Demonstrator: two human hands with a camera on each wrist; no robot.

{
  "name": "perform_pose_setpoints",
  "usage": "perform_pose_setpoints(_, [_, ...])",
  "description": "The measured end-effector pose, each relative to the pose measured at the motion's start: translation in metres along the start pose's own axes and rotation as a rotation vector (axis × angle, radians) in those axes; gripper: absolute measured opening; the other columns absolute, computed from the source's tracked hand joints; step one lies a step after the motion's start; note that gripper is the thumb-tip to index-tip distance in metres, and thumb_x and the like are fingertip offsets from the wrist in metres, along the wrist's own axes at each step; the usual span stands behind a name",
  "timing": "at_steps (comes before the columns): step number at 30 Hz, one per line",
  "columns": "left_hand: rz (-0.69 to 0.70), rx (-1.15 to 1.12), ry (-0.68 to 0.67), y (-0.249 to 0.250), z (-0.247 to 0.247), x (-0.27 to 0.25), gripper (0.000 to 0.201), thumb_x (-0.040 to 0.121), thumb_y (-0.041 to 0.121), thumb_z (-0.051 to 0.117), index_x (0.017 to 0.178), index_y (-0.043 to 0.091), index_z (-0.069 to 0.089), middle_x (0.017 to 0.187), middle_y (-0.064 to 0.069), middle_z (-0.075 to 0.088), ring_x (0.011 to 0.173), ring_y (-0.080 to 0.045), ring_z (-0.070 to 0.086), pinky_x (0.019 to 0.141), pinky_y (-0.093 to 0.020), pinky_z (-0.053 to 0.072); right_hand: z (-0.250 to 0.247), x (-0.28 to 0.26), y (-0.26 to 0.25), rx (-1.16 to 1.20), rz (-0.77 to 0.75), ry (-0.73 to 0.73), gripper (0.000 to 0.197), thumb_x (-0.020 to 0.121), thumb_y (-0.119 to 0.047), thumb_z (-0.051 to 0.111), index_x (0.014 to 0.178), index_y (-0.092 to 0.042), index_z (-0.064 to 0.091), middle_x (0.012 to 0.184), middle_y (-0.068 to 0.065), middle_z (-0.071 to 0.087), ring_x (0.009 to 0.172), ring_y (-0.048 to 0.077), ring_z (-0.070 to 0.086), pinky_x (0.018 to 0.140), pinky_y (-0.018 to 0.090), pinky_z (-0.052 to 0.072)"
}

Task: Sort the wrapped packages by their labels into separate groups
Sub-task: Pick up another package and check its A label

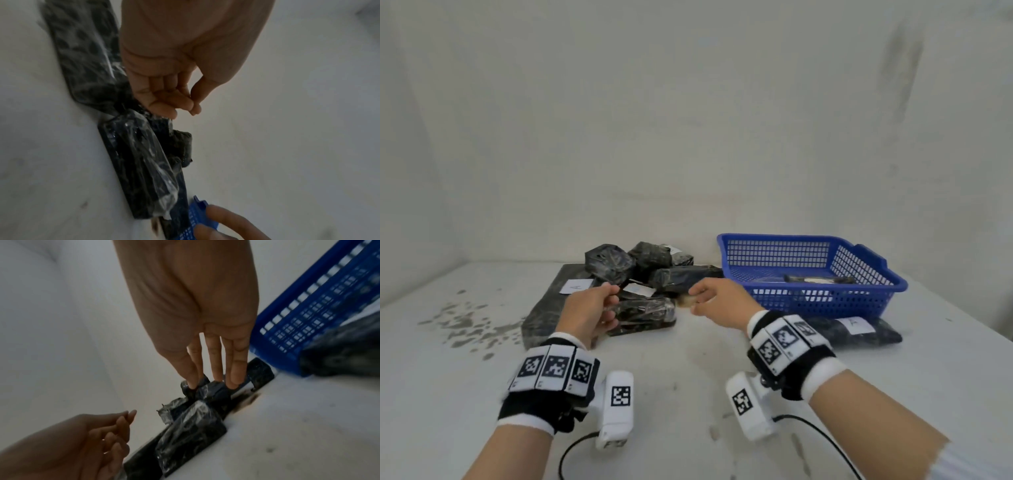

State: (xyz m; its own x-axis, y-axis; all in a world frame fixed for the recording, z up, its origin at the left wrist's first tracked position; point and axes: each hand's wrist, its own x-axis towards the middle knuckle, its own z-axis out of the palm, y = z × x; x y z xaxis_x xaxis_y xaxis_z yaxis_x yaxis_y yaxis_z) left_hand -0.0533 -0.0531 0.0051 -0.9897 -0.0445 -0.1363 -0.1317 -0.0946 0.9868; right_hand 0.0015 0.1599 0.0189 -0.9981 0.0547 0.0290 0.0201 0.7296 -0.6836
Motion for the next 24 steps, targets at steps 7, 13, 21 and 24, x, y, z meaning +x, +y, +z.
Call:
perform_pose_setpoints(7, [-0.094,-0.040,0.008,-0.006,-0.028,0.018,0.019,0.100,0.016,0.051,0.084,0.008,0.058,0.063,-0.002,0.060,0.035,-0.010,0.050,0.041,-0.021,0.050,0.045,0.041,-0.016,-0.063,0.039,-0.099,0.068,0.084,-0.016,0.079,0.145,-0.023,0.049,0.145,0.007,0.054,0.130,0.023,0.054,0.093,0.022,0.038])
perform_pose_setpoints(13, [-0.104,-0.041,-0.036,-0.005,-0.029,0.019,0.019,0.102,0.013,0.045,0.088,0.005,0.055,0.076,-0.007,0.060,0.065,-0.023,0.060,0.059,-0.032,0.049,0.050,0.051,-0.013,-0.070,0.058,-0.082,0.056,0.084,-0.021,0.080,0.135,-0.017,0.058,0.134,0.004,0.060,0.123,0.021,0.056,0.091,0.024,0.041])
perform_pose_setpoints(21, [-0.124,0.171,-0.204,0.008,-0.026,0.017,0.025,0.101,0.026,0.048,0.111,0.006,0.058,0.084,-0.005,0.062,0.070,-0.021,0.062,0.062,-0.031,0.047,0.019,0.042,0.003,0.194,0.021,-0.052,0.020,0.093,-0.031,0.067,0.107,-0.017,0.070,0.107,0.002,0.070,0.099,0.019,0.067,0.088,0.031,0.059])
perform_pose_setpoints(24, [-0.011,0.301,-0.238,0.026,-0.017,0.014,0.041,0.098,0.032,0.054,0.127,0.004,0.053,0.105,-0.021,0.063,0.080,-0.024,0.059,0.061,-0.029,0.047,-0.005,0.027,-0.003,0.369,0.007,-0.004,0.028,0.098,-0.032,0.061,0.112,-0.011,0.071,0.102,0.014,0.075,0.090,0.029,0.074,0.081,0.034,0.062])
